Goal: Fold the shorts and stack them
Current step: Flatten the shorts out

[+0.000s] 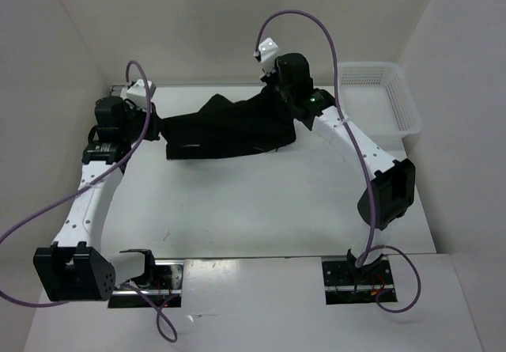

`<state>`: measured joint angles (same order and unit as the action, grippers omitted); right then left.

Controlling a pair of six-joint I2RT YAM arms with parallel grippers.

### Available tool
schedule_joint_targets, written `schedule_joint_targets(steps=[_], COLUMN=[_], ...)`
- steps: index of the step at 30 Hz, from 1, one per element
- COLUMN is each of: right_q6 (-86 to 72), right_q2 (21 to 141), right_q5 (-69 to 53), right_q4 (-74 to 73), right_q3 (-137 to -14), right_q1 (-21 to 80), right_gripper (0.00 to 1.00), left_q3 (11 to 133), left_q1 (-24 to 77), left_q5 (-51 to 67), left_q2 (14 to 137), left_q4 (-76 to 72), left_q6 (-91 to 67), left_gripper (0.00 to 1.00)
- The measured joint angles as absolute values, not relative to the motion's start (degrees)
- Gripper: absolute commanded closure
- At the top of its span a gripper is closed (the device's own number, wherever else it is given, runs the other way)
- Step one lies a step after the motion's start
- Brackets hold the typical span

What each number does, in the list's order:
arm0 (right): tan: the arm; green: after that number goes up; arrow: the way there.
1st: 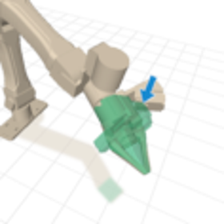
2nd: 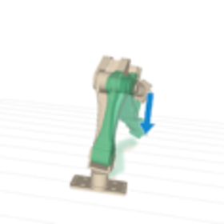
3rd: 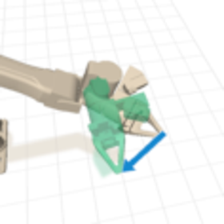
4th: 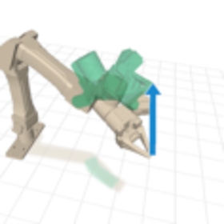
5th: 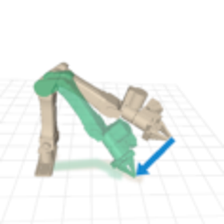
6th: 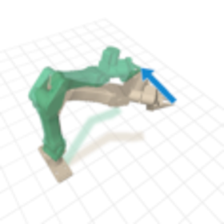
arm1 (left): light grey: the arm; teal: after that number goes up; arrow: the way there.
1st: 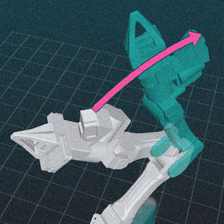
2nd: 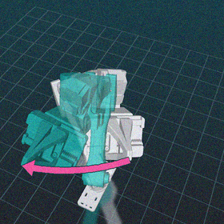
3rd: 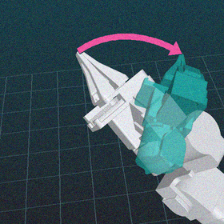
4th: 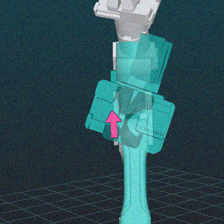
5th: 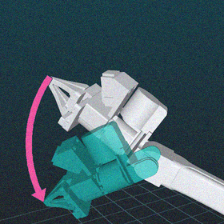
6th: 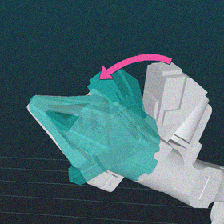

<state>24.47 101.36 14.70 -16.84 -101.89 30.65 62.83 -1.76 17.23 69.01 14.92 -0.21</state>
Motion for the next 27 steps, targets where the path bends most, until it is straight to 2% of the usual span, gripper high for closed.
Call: schedule_joint_targets(steps=[3, 8, 11, 17, 21, 22, 23, 25, 26, 27], right_q6=[25.43, 23.83, 22.31, 20.58, 18.46, 17.65, 16.78, 15.18, 14.68, 14.26], right_q2=[101.25, 103.33, 102.69, 97.86, 99.83, 101.69, 104.51, 110.17, 113.56, 116.46], right_q5=[14.61, 13.17, 10.09, 1.87, -1.98, -2.55, -2.55, -2.09, -1.85, -1.48], right_q4=[-17.8, -19.88, -21.21, -24.27, -25.63, -25.8, -25.65, -23.99, -23.22, -22.35], right_q3=[-98.63, -100.47, -100.77, -94.89, -96.51, -98.67, -101.51, -107.18, -109.97, -111.79], right_q1=[29.43, 22.76, 19.68, 20.43, 20.86, 20.86, 20.86, 20.86, 20.86, 20.86], right_gripper=[1.0, 1.0, 1.0, 1.0, 0.98, 0.9, 0.52, 0.23, 0.05, 0.01], left_q3=[62.89, 63.09, 62.13, 54.52, 52.6, 52.71, 52.84, 52.9, 52.9, 52.9], left_q1=[-4.99, -9.26, -9.13, -6.61, -6.07, -6.07, -6.07, -6.07, -6.07, -6.07], left_q5=[16.91, 16.43, 17.96, 21.04, 21.28, 21.21, 21.08, 20.73, 20.58, 20.43], left_q2=[67.92, 67.55, 64.71, 54.26, 57.74, 59.9, 62.35, 67.88, 69.95, 71.64], left_q4=[14.74, 15.77, 18.0, 21.5, 21.02, 20.18, 19.42, 18.17, 18.11, 18.33], left_q6=[-0.21, -0.23, -0.21, -0.21, -0.19, -0.21, -0.21, -0.21, -0.23, -0.23], left_gripper=[1.0, 1.0, 1.0, 1.0, 1.0, 1.0, 1.0, 1.0, 1.0, 1.0])
